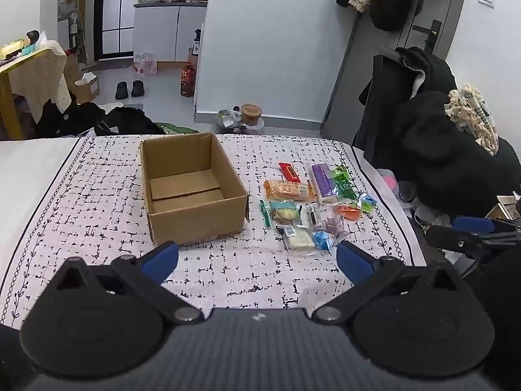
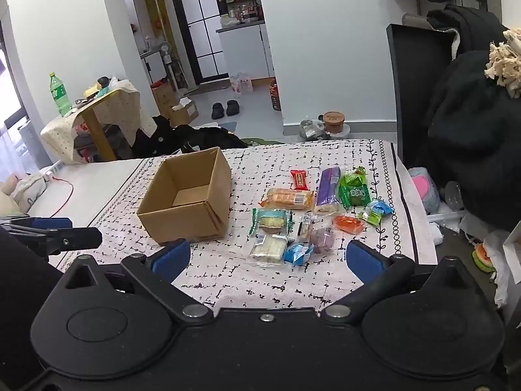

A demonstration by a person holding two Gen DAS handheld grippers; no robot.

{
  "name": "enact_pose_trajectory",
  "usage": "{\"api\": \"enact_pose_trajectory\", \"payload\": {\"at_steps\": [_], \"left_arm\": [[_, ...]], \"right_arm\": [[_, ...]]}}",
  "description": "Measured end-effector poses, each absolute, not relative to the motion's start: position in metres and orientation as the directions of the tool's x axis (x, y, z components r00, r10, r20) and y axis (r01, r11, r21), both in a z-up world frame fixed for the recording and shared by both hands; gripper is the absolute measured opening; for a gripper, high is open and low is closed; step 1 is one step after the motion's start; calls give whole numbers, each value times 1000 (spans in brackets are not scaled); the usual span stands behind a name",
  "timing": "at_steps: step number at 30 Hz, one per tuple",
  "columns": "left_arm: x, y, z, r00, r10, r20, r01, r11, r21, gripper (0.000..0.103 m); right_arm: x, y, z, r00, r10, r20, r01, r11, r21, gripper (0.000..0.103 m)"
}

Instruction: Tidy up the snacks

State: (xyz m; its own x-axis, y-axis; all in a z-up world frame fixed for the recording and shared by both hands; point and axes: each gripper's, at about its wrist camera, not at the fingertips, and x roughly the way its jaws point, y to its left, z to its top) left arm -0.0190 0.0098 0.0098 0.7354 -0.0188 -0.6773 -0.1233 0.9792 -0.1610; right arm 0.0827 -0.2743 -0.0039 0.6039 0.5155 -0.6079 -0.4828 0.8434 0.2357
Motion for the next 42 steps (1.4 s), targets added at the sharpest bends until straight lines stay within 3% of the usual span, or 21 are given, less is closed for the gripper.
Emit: {"api": "enact_pose_trajectory", "payload": {"at_steps": [42], "left_arm": [[-18, 9, 12, 736, -26, -677, -110, 981, -157, 103]], "right_arm": [[82, -279, 3, 622, 530, -576, -487, 838, 245, 103]]}}
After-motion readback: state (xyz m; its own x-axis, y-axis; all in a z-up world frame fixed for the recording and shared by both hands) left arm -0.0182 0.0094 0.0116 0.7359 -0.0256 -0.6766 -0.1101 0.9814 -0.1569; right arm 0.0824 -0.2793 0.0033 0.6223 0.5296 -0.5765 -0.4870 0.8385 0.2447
